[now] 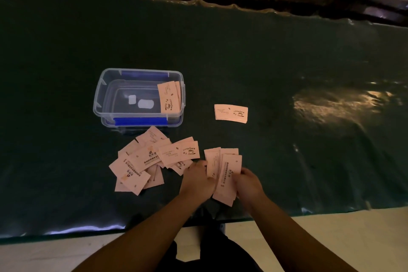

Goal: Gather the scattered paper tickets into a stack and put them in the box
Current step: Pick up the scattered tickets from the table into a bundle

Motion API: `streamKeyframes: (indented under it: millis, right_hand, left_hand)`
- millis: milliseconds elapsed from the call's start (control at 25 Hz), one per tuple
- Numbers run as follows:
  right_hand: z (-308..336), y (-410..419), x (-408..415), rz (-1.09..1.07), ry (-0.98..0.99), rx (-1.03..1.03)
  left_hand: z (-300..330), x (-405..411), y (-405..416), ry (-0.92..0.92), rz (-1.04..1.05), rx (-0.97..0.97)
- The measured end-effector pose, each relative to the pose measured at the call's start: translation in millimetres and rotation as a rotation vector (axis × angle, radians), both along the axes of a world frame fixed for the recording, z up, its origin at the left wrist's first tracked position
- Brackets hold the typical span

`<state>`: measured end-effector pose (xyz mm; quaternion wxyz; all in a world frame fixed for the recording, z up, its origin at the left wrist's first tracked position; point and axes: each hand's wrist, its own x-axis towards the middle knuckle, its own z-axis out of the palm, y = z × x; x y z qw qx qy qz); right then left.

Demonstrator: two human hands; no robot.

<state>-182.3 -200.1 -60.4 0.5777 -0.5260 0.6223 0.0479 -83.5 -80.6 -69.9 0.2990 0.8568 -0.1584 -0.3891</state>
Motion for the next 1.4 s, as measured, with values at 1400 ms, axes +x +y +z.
streamKeyframes:
  millis: [1400]
  right_hand:
    - [24.5,21.4,166.3,1.344,0.080,-0.249]
  left_hand:
    - [30.1,24.0,74.4,0.599,0.807,-0.394]
